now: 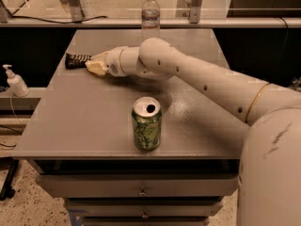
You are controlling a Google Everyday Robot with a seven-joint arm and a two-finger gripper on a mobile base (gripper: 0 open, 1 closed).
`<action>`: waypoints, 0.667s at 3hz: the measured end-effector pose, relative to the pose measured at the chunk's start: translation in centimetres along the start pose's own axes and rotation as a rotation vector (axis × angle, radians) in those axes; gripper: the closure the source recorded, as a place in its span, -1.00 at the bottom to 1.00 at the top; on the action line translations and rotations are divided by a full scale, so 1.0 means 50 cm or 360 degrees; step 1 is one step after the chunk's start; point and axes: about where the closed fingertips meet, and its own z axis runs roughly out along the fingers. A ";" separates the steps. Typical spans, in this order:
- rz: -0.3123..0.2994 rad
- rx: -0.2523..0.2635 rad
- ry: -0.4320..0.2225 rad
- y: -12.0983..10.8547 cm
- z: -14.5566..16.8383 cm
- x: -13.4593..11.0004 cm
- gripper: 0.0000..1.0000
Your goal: Move rxbar chocolate near water bottle
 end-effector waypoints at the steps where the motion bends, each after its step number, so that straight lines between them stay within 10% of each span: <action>1: -0.0007 0.0029 0.0011 -0.001 -0.031 -0.001 1.00; 2: -0.0055 0.0069 0.0052 -0.003 -0.096 -0.011 1.00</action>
Offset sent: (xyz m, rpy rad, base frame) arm -0.0348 -0.0814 0.0441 -0.1013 -0.0642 -0.0588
